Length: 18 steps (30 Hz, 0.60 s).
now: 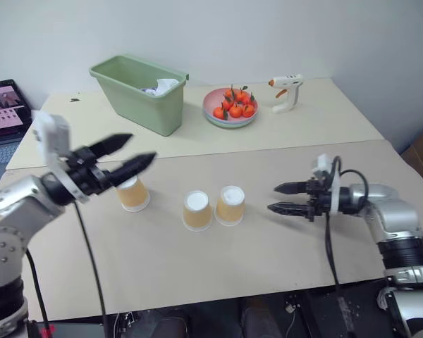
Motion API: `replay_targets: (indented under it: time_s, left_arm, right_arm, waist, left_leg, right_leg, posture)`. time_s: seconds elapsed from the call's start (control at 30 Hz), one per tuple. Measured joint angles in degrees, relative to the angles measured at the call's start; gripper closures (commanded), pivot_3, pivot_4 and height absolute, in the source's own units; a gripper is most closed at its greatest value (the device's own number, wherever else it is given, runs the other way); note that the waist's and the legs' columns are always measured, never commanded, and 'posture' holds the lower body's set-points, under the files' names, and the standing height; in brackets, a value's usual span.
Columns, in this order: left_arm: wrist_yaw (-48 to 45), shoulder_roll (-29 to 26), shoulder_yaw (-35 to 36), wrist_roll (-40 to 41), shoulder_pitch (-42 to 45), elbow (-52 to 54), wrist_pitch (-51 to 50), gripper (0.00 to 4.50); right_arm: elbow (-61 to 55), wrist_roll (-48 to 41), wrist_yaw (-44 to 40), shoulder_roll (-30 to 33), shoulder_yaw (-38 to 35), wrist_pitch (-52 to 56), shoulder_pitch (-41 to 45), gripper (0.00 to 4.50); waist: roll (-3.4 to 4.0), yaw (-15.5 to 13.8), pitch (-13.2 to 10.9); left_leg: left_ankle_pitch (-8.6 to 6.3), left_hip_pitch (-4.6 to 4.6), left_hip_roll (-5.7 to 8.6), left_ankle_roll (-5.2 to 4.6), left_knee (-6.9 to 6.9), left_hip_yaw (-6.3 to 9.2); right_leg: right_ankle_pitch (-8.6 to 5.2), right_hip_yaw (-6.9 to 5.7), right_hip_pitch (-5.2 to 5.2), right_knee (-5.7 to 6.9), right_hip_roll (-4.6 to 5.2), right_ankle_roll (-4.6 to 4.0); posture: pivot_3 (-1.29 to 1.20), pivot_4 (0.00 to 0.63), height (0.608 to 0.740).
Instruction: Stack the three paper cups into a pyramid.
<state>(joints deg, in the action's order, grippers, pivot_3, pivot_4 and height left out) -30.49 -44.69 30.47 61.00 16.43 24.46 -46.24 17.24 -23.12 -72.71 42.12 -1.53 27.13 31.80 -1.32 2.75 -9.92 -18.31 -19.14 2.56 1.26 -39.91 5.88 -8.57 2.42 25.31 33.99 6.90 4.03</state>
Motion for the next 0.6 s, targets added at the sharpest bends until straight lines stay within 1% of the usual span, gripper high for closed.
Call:
replay_targets:
  time_s: [0.07,0.13,0.23,0.3,0.47,0.6]
  left_arm:
    - [2.0,-0.3,2.6,-0.4,-3.6,-0.2,-0.1,0.00]
    - [2.7,-0.4,3.4,-1.4,-7.9,-0.2,-0.5,0.00]
    - [2.7,-0.2,4.1,-1.5,-13.5,0.7,-0.7,0.00]
    - [2.4,-0.2,4.5,-2.5,-17.3,1.5,-0.4,0.00]
    - [0.9,0.7,4.3,-3.6,-21.9,2.3,-0.1,0.00]
    - [-0.3,0.7,3.1,-7.8,-25.0,2.3,1.4,0.00]
  right_arm:
    - [0.7,-0.2,1.1,1.2,-2.3,-0.4,0.3,0.03]
    - [-0.4,-0.5,1.3,2.3,-3.9,-0.5,0.3,0.03]
    - [-4.8,-0.9,1.1,2.3,-3.7,-0.5,0.4,0.03]
    - [-7.7,-1.5,1.2,1.1,-3.2,0.2,1.8,0.03]
    - [-10.3,-2.9,1.9,-2.4,-1.0,1.4,7.2,0.03]
    - [-10.2,-2.9,1.7,-3.8,1.2,1.4,8.5,0.03]
  waist:
    - [0.02,0.1,0.0]
    - [0.02,0.0,0.0]
    - [0.02,0.0,0.0]
    - [0.02,-0.1,0.0]
    - [0.02,-0.3,0.0]
    - [0.02,-0.5,0.0]
  left_leg:
    - [0.00,0.00,-0.02,-0.01,0.06,-0.04]
    - [-0.02,-0.03,-0.08,-0.02,0.07,-0.04]
    - [-0.03,-0.04,-0.16,-0.03,0.06,-0.06]
    - [-0.03,-0.01,-0.19,-0.03,0.05,-0.08]
    - [-0.03,0.05,-0.37,-0.02,0.05,-0.08]
    - [-0.07,0.00,-0.39,-0.03,0.08,-0.06]
  right_leg:
    - [0.00,0.02,0.03,0.00,0.00,0.00]
    - [0.00,0.01,0.04,0.00,-0.08,0.00]
    - [0.00,0.02,0.04,-0.01,-0.14,0.00]
    - [-0.01,0.03,0.01,-0.03,-0.17,-0.01]
    - [-0.02,0.01,-0.05,-0.03,-0.38,-0.09]
    - [-0.03,-0.02,-0.02,-0.03,-0.40,-0.12]
  posture:
    - [0.00,0.150,0.725]
    - [0.00,0.150,0.725]
    - [0.00,0.150,0.725]
    - [0.00,0.150,0.725]
    - [0.00,0.150,0.725]
    - [0.00,0.150,0.725]
